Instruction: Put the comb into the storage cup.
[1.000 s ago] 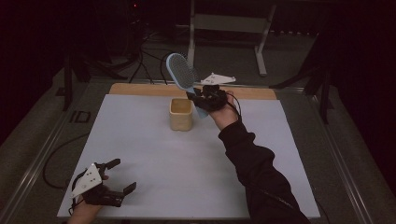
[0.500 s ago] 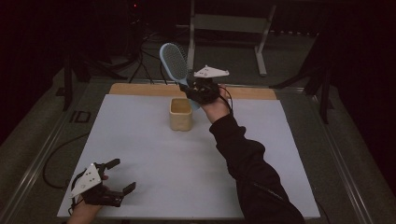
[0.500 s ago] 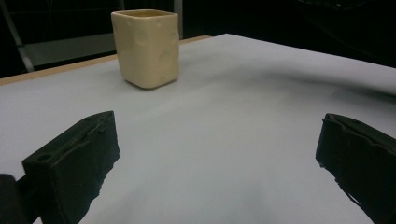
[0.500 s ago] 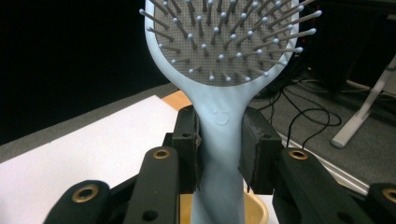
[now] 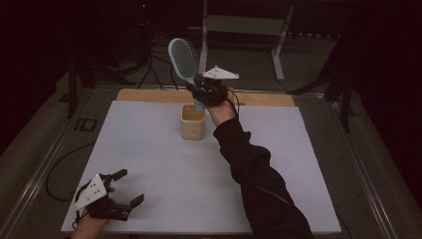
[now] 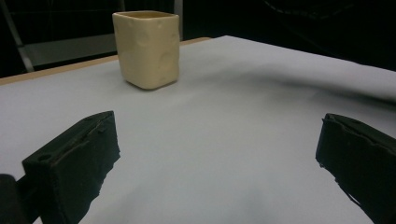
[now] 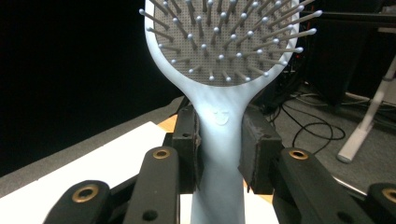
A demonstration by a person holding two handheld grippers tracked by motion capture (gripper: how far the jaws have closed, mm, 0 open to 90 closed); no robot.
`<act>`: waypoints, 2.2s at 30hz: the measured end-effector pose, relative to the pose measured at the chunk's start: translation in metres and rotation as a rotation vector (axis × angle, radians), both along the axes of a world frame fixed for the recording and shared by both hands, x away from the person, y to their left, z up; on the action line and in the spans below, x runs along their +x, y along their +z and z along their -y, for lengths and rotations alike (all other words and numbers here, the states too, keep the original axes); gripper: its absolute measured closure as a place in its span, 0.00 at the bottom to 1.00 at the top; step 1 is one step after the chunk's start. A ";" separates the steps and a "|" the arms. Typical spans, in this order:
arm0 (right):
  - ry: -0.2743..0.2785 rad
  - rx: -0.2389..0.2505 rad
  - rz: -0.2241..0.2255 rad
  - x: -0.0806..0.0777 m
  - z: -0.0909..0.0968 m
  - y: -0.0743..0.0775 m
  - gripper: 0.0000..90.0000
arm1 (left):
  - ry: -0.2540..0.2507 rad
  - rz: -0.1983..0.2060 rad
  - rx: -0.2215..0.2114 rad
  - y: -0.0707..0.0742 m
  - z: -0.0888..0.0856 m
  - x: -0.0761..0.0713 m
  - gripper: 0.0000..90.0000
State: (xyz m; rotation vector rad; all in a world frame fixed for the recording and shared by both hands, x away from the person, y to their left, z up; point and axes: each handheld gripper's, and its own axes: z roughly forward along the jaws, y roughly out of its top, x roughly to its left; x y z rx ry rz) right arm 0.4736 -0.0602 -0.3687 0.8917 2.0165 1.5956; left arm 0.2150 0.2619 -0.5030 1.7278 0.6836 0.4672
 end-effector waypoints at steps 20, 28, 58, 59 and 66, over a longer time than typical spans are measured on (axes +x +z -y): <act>-0.024 0.071 -0.009 0.021 -0.009 -0.038 0.78 | -0.004 -0.004 -0.007 0.000 0.000 0.000 0.00; -0.011 0.085 -0.021 0.022 -0.009 -0.048 0.78 | -0.005 -0.003 -0.008 0.000 0.000 0.000 0.00; 0.070 0.089 -0.023 0.014 0.002 -0.085 0.78 | -0.002 -0.006 -0.004 -0.001 0.000 0.001 0.00; 0.071 0.080 -0.018 0.013 0.001 -0.086 0.78 | -0.002 -0.007 -0.004 -0.001 0.000 0.001 0.00; 0.104 0.029 0.037 0.009 0.002 -0.093 0.78 | -0.002 -0.009 -0.009 -0.001 0.000 0.001 0.00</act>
